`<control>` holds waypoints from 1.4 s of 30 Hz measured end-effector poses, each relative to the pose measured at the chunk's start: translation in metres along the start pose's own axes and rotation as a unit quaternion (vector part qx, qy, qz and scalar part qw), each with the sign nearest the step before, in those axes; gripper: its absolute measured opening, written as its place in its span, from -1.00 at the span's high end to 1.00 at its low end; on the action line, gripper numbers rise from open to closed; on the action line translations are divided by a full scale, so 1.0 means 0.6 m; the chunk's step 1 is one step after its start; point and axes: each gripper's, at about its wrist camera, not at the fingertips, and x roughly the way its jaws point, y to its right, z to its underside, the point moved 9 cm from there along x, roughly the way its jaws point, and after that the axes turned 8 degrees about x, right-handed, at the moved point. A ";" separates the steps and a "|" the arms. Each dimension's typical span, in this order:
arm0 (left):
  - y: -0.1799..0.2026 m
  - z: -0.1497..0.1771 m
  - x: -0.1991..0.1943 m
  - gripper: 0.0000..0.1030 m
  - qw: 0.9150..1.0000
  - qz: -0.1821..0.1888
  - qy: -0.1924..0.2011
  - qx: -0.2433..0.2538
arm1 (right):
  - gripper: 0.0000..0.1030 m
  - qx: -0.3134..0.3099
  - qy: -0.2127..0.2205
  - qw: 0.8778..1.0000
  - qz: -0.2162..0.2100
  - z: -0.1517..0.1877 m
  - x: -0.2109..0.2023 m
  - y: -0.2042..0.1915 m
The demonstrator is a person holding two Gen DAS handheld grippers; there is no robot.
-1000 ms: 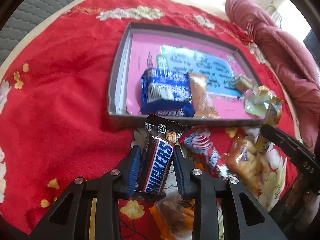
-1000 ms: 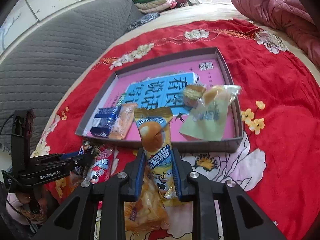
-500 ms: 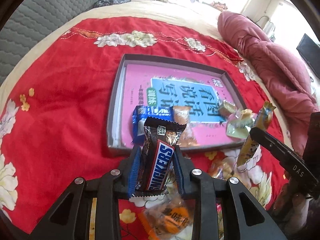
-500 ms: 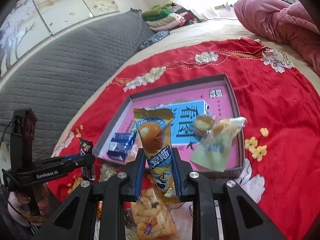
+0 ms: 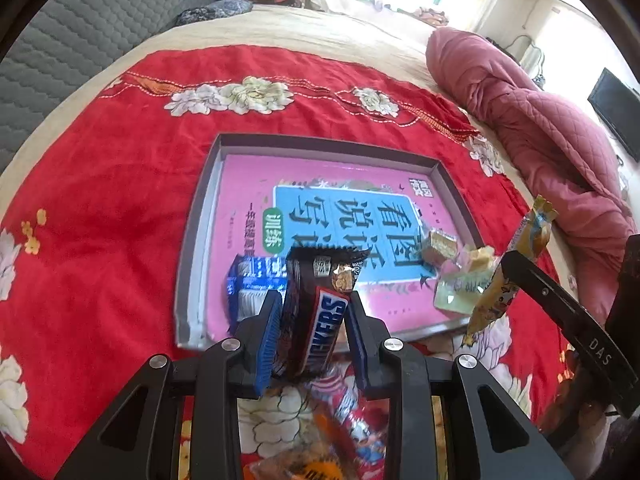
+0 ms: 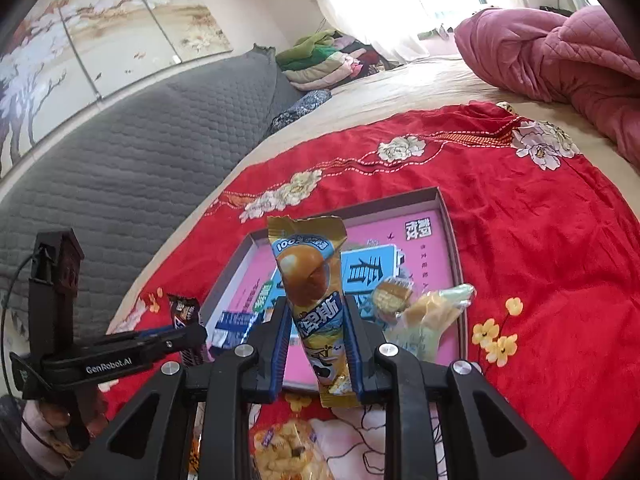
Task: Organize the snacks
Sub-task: 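Grasp the Snickers bar with the left gripper while the right grasps the yellow stick snack, then lower the Snickers into the tray with the left gripper while the right lowers the yellow snack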
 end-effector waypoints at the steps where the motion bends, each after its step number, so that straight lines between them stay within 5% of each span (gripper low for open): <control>1: 0.002 -0.003 0.002 0.39 1.000 0.000 -0.001 0.001 | 0.50 0.001 0.003 1.000 0.001 -0.004 0.001 0.002; 16: 0.015 -0.004 0.068 0.53 0.999 0.000 -0.034 0.003 | 0.50 0.022 -0.003 1.000 0.008 -0.018 0.034 0.024; 42: 0.018 0.012 0.073 0.53 0.999 0.010 -0.048 -0.003 | 0.50 0.029 -0.069 0.996 0.050 0.029 0.089 0.050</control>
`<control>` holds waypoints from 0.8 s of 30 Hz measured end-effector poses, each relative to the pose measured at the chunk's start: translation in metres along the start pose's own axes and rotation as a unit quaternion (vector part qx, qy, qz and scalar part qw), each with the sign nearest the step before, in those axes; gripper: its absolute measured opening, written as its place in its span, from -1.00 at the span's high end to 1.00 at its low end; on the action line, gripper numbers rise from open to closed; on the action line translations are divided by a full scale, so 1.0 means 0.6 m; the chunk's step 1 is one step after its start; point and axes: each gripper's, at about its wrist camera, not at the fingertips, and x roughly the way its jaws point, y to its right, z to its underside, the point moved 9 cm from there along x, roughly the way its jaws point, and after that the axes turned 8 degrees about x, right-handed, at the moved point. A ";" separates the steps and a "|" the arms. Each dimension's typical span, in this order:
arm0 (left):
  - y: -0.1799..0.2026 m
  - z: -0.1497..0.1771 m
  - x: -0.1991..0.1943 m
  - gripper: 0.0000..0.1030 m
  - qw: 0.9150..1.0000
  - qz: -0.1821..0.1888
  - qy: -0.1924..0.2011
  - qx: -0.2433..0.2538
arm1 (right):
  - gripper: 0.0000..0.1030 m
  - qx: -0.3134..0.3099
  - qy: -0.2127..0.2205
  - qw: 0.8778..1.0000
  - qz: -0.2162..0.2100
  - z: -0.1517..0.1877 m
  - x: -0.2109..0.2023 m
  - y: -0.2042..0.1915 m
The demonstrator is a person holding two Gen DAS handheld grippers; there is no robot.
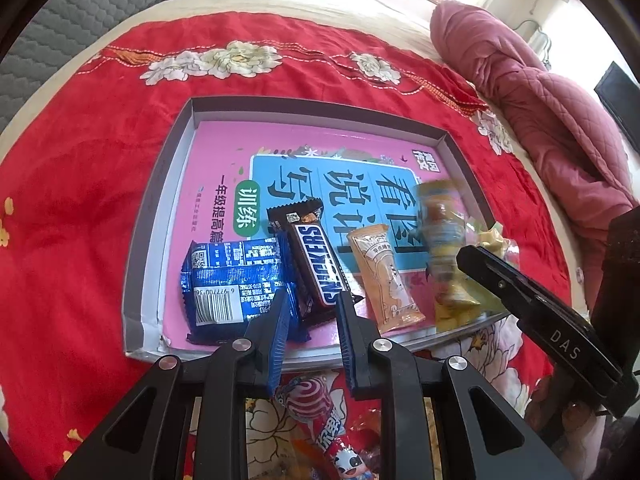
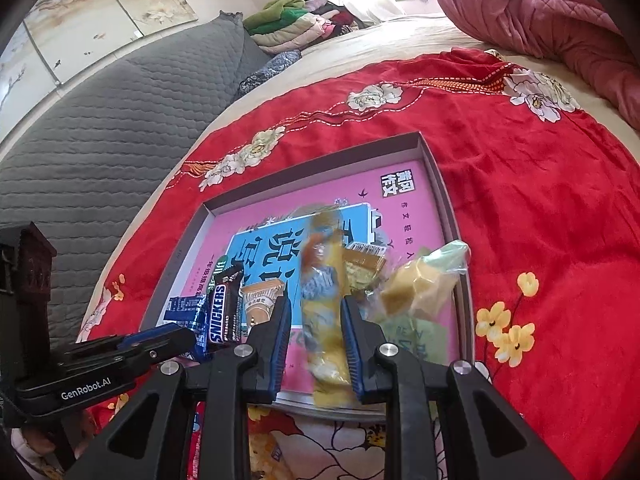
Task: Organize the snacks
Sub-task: 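Lower the Snickers into the tray with the left gripper while the right lowers the yellow snack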
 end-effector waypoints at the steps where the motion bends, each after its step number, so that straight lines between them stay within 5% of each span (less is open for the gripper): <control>1: 0.000 0.000 0.000 0.53 1.000 0.000 0.000 -0.001 | 0.50 0.000 -0.001 1.000 -0.001 0.000 0.000 0.000; 24: -0.003 0.002 -0.003 0.15 1.000 0.000 -0.002 -0.009 | 0.50 -0.011 -0.002 1.000 0.001 0.004 -0.002 -0.012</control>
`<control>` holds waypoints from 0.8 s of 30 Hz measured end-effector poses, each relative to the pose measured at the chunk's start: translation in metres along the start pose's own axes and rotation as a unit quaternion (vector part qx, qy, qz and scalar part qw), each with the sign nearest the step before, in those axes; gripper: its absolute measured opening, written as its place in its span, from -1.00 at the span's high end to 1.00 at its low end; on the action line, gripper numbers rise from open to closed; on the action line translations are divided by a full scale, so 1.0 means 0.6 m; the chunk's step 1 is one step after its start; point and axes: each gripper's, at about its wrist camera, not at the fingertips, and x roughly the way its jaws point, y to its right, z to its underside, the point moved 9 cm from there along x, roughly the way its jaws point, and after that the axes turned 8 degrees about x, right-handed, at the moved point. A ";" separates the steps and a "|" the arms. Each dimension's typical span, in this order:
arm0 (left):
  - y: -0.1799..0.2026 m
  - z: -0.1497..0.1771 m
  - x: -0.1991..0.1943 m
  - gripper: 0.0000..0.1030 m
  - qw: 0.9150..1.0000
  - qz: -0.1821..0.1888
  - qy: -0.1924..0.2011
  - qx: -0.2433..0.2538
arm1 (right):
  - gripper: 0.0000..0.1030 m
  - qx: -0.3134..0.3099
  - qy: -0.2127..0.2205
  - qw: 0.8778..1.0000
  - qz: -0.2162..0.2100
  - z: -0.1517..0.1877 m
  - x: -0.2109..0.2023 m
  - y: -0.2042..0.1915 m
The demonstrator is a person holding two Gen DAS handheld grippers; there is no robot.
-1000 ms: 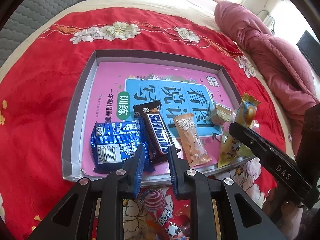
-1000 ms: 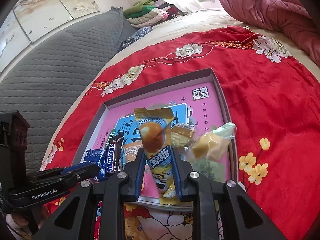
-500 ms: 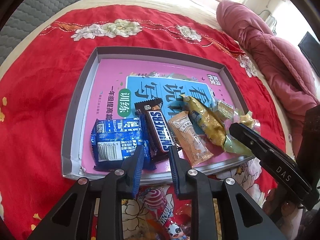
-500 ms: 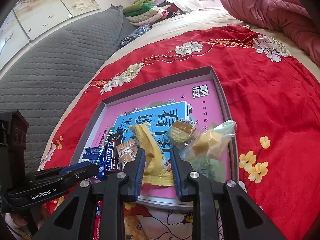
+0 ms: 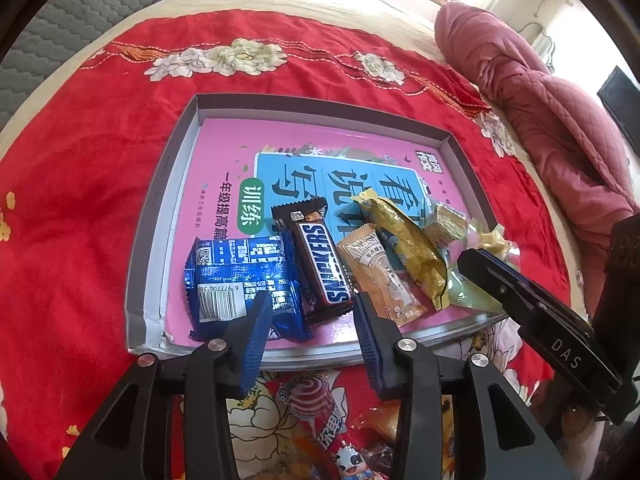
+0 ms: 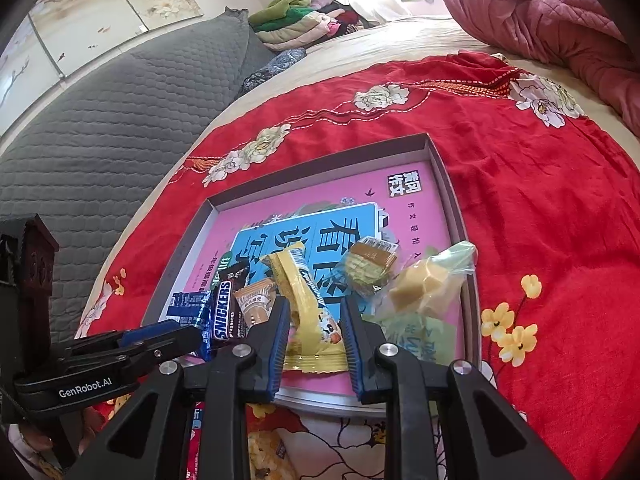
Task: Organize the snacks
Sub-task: 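Lower the Snickers into the tray with the left gripper while the right lowers the yellow snack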
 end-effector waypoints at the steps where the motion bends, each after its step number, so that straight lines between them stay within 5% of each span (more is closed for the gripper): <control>1: -0.001 0.000 -0.001 0.15 1.000 0.001 0.000 0.000 | 0.50 -0.001 0.000 1.000 -0.001 0.000 -0.001 -0.001; 24: -0.009 0.003 -0.027 -0.19 1.000 -0.007 0.004 -0.001 | 0.16 -0.075 0.020 0.997 0.000 0.010 -0.031 -0.054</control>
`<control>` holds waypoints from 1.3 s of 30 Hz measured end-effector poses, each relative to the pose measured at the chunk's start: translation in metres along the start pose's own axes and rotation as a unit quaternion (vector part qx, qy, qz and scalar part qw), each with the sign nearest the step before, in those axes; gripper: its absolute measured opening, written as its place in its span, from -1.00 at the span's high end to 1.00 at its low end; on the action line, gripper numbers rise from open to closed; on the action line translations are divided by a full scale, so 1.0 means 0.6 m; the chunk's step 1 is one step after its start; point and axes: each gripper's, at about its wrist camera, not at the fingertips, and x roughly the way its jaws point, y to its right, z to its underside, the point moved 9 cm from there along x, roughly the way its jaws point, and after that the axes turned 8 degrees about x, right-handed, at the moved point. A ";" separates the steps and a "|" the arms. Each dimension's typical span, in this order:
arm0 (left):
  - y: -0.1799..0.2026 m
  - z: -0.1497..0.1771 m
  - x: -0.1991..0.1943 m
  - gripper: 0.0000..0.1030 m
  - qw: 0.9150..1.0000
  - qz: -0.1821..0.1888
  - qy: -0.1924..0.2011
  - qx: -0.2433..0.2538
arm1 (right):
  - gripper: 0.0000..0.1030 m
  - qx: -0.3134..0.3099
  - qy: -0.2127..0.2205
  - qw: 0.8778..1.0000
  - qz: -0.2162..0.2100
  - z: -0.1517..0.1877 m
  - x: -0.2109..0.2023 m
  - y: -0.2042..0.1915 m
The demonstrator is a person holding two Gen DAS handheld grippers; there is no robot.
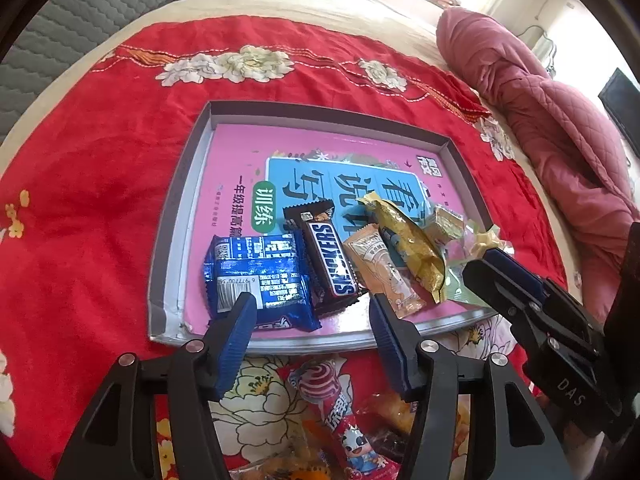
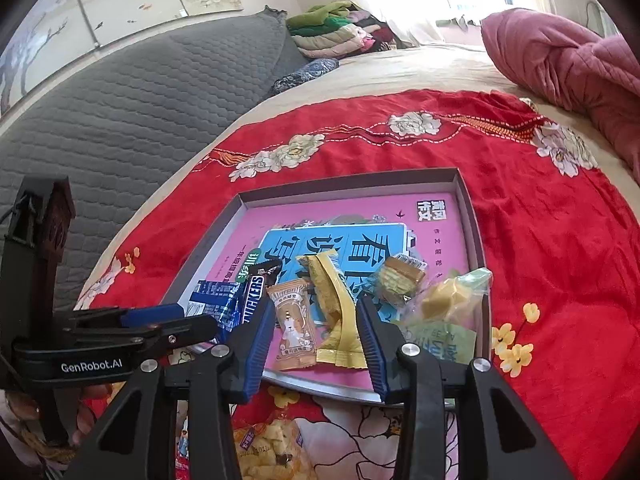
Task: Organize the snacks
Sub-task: 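Lower the Snickers into the tray with the left gripper while the right lowers the yellow snack, then open both grippers and lift them away from the tray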
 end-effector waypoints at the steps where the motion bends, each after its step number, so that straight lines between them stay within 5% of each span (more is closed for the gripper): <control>1: 0.000 0.000 -0.001 -0.21 1.000 -0.001 0.001 0.000 | 0.14 -0.003 0.001 1.000 0.001 0.000 -0.001 -0.001; 15: -0.006 0.003 -0.024 -0.31 1.000 -0.010 0.008 0.002 | -0.30 -0.023 0.034 0.999 0.011 -0.006 -0.027 -0.006; 31: -0.015 0.036 -0.042 -0.36 1.000 -0.010 -0.005 0.011 | -0.35 -0.017 0.049 0.999 0.008 -0.002 -0.054 0.003; 35: -0.020 0.042 -0.049 -0.43 1.000 -0.011 -0.005 0.012 | -0.60 -0.011 0.048 0.999 0.008 0.002 -0.059 0.006; 39: -0.024 0.043 -0.058 -0.44 1.000 -0.008 -0.001 0.012 | -0.61 -0.010 0.046 0.999 0.006 0.008 -0.063 0.005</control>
